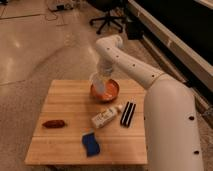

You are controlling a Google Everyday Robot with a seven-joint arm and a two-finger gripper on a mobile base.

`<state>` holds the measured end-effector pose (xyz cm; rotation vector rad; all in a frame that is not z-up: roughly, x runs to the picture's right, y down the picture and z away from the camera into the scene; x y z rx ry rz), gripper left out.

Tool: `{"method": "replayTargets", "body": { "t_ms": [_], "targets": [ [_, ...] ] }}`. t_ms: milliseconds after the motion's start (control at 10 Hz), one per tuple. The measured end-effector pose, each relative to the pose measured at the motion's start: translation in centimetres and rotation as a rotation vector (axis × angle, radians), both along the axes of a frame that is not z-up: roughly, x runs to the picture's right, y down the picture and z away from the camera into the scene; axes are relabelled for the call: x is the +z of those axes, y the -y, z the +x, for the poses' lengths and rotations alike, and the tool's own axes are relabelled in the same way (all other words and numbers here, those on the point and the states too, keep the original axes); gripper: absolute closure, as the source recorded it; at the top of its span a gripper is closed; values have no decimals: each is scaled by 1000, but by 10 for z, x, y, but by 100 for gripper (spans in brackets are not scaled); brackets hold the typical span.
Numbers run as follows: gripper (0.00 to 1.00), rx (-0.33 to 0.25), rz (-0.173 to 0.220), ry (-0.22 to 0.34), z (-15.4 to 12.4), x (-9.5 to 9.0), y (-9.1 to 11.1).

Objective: Place the ceramic cup in the ceramic bowl

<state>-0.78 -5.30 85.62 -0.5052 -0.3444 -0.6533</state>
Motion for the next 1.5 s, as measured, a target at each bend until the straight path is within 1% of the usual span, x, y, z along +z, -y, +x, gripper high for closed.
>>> {"method": "replayTargets", "body": {
  "t_ms": [200,300,400,500,600,700,900,1000,1200,1400,1500],
  "targets": [
    [68,35,10,-12,1,15,-3],
    [55,51,15,-19,2,23,-7],
    [46,60,17,-24,3,28,-10],
    [38,66,15,-26,4,32,-14],
    [26,72,8,-28,7,36,-22],
    [21,77,-1,-26,10,37,-28],
    [20,80,-15,-16,13,35,-37],
    [20,69,-22,2,12,30,-41],
    [20,43,-29,23,14,18,-38],
    [20,-8,-47,51,16,-2,-28],
    [20,-41,-64,68,14,-12,-27]
  ]
}}
